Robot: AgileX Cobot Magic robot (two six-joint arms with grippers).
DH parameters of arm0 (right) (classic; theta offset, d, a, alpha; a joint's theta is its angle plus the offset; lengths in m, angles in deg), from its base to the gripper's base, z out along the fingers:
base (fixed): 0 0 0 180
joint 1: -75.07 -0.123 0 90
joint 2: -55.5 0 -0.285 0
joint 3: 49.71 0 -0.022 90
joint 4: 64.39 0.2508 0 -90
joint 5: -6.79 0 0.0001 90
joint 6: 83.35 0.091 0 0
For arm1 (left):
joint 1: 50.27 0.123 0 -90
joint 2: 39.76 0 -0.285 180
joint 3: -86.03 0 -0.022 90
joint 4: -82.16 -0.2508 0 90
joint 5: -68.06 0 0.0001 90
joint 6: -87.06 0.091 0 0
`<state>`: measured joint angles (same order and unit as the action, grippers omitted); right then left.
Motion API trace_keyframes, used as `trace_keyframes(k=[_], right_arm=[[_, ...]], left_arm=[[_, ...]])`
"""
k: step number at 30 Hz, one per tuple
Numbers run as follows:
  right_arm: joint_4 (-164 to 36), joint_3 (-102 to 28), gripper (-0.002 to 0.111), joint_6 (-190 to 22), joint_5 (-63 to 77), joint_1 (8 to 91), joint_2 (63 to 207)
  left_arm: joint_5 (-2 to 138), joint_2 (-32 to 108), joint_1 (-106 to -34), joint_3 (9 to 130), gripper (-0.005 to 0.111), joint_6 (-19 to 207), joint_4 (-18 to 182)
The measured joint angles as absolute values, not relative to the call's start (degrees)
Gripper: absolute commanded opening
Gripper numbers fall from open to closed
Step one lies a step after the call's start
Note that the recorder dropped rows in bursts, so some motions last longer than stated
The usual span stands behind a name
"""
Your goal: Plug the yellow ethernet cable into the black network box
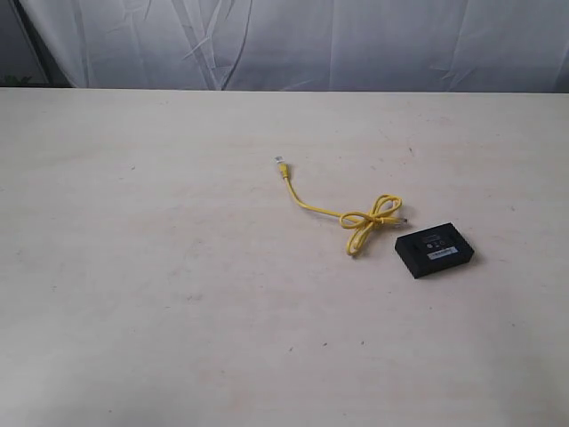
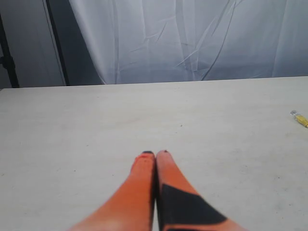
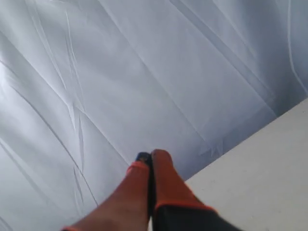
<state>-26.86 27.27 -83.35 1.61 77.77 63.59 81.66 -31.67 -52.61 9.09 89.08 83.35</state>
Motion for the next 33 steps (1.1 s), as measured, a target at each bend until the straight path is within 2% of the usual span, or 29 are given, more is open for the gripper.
trace_keyframes(k=[6, 11, 17, 24, 29, 33], right_arm=[[-30.3, 18.8, -0.001, -83.4, 3.1, 77.8, 66.2], [-39.8, 8.5, -0.001, -83.4, 6.8, 77.8, 76.7], [-49.4, -4.2, -0.001, -85.0, 19.7, 77.8, 92.8], [-50.6, -14.6, -0.001, -95.8, 35.0, 77.8, 108.6], [-50.6, -19.7, -0.001, -102.3, 48.1, 77.8, 119.6], [-50.4, -20.4, -0.001, -104.6, 52.4, 77.0, 128.3]], left_arm=[[81.7, -31.7, -52.6, 9.1, 0.000, 89.1, 83.3], [81.7, -31.7, -52.6, 9.1, 0.000, 89.1, 83.3], [81.7, -31.7, -52.6, 9.1, 0.000, 89.1, 83.3], [81.7, -31.7, -52.6, 9.1, 0.000, 89.1, 83.3], [81.7, -31.7, -52.6, 9.1, 0.000, 89.1, 83.3], [81.7, -31.7, -52.6, 9.1, 0.000, 89.1, 83.3]])
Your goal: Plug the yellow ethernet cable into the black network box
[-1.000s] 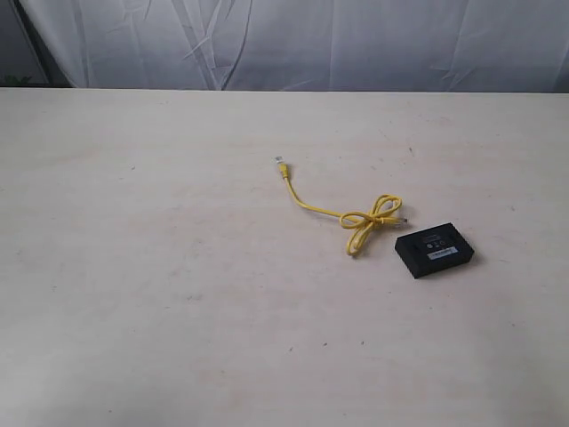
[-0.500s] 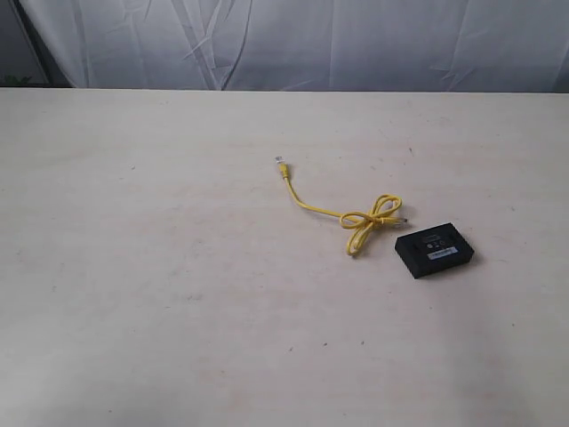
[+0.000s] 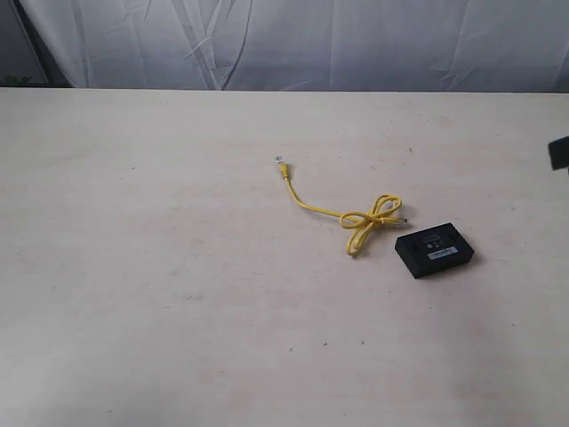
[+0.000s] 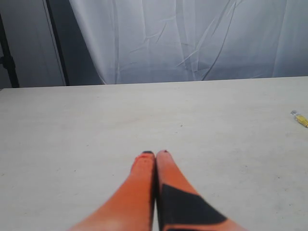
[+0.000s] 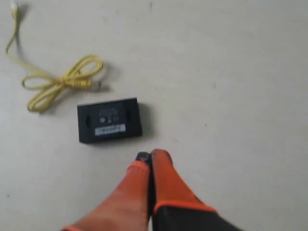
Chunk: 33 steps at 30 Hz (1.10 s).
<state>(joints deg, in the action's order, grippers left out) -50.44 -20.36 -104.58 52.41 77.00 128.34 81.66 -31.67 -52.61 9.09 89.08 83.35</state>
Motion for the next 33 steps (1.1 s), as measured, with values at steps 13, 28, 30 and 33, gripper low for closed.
trace_keyframes(k=[13, 28, 30, 33], right_arm=[[-51.2, -20.5, -0.001, -108.5, 50.6, 70.3, 151.5], [-51.2, -24.3, -0.001, -108.5, 44.6, 70.3, 166.4], [-51.2, -25.2, -0.001, -108.5, 44.5, 70.3, 167.7], [-51.3, -26.0, -0.001, -108.5, 44.5, 70.3, 169.3]], left_arm=[[81.5, -31.7, -52.6, 9.1, 0.000, 89.1, 79.7], [79.5, -31.7, -52.6, 9.1, 0.000, 89.1, 78.9], [79.3, -31.7, -52.6, 9.1, 0.000, 89.1, 78.9], [79.1, -31.7, -52.6, 9.1, 0.000, 89.1, 78.9]])
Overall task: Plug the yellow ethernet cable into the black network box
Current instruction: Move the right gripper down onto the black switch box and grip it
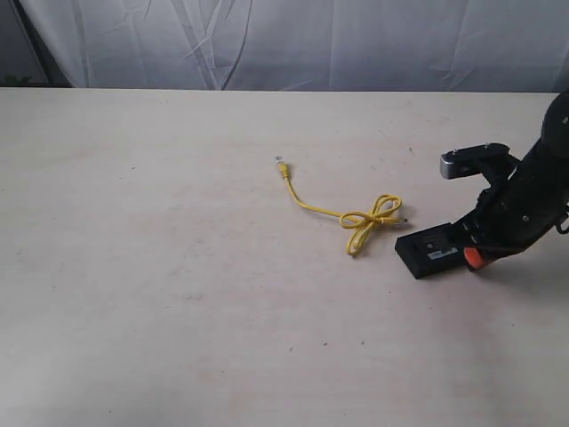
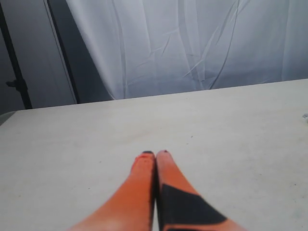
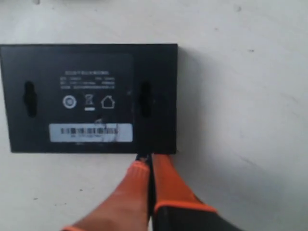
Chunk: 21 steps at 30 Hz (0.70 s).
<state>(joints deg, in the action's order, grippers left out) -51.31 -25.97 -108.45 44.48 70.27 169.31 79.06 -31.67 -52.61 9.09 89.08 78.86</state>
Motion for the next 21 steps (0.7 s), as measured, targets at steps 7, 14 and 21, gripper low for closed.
trace_keyframes(k=[7, 14, 21], right_arm=[[-52.0, -28.5, -0.001, -108.5, 42.8, 70.3, 173.3], [-52.1, -29.2, -0.001, -108.5, 38.9, 70.2, 173.7], [-52.1, -31.0, -0.001, -108.5, 36.0, 70.2, 173.8]], left_arm=[[78.7, -31.7, -52.6, 9.1, 0.000, 89.1, 78.9], [78.7, -31.7, -52.6, 9.1, 0.000, 89.1, 78.9], [78.7, -31.7, -52.6, 9.1, 0.000, 89.1, 78.9]])
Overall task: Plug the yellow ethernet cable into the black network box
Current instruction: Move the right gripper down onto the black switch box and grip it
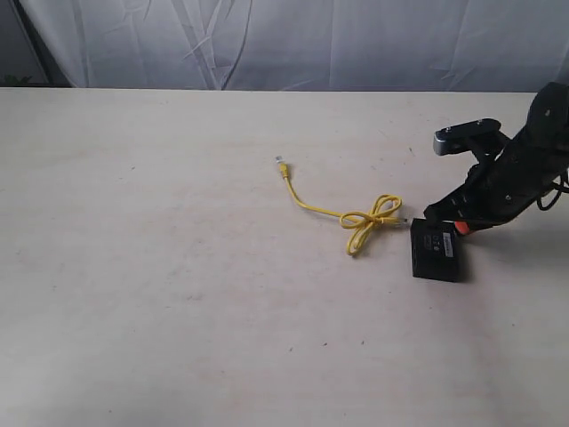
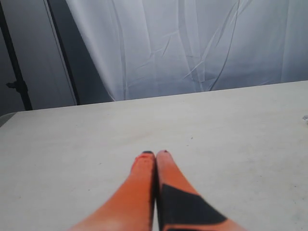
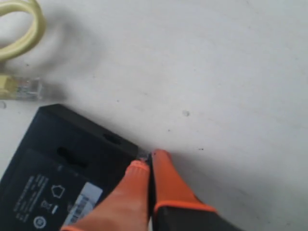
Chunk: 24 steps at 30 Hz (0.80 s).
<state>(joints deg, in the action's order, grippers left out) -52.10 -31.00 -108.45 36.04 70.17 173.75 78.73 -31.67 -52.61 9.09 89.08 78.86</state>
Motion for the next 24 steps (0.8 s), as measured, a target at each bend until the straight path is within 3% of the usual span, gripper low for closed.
trace_keyframes(k=[24], right_arm=[[-46.4, -32.1, -0.001, -110.0, 37.5, 70.2, 176.3]], left_arm=[[78.6, -31.7, -52.6, 9.1, 0.000, 89.1, 82.2]])
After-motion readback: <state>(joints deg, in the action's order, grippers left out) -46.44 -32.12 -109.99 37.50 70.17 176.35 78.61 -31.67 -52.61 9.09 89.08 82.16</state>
